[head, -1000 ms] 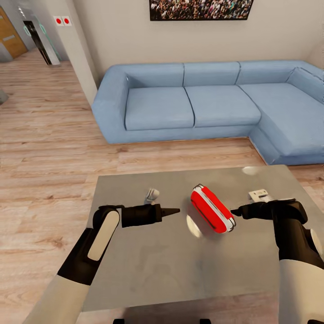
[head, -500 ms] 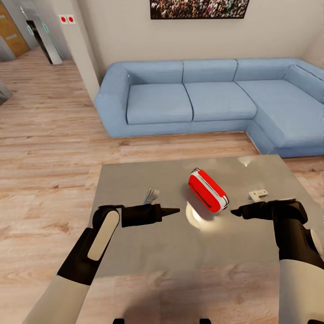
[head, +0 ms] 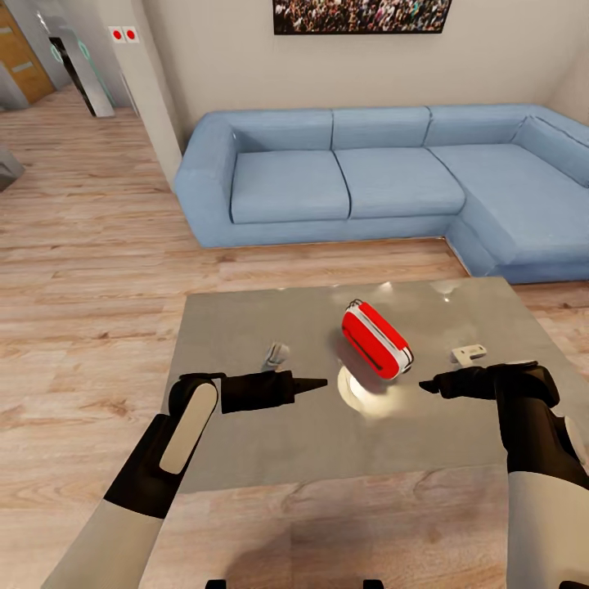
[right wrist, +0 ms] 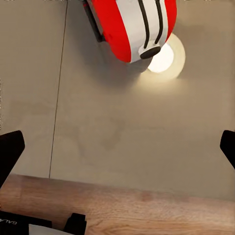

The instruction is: Turn on the radio receiver that's on the table in the living room.

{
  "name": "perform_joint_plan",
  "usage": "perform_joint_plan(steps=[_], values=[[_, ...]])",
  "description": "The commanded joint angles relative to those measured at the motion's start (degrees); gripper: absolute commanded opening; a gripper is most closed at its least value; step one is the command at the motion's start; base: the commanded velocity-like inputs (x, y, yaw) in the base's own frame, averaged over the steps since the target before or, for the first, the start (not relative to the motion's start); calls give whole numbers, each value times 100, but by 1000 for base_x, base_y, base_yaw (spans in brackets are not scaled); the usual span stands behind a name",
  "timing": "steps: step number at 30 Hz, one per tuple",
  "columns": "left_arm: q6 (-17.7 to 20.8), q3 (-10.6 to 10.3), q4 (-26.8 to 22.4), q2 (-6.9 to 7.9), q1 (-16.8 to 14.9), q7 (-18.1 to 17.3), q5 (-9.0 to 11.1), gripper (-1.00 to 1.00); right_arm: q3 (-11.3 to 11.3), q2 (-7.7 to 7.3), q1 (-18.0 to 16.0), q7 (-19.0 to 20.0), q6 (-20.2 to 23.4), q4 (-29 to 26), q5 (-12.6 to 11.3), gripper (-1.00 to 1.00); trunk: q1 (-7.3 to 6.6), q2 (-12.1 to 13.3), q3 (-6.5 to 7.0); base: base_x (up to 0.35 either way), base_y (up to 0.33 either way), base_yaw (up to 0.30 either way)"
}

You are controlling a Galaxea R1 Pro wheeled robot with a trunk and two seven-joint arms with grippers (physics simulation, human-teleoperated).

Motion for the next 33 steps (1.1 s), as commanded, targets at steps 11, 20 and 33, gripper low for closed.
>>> perform_joint_plan(steps=[11, 20, 33], values=[[1, 9, -4, -10, 0, 23, 2, -100, -13, 2, 0, -7, -2, 6, -41, 100, 0, 0, 82, 0, 0, 0], [3, 5, -31, -45, 0, 33, 46, -100, -34, -2, 0, 14, -2, 0, -42, 100, 0, 0, 163, 0, 0, 0], [34, -335, -66, 35, 0, 63, -24, -100, -546, -31, 508, 4, -460, -123, -16, 100, 0, 0, 281, 0, 0, 0]])
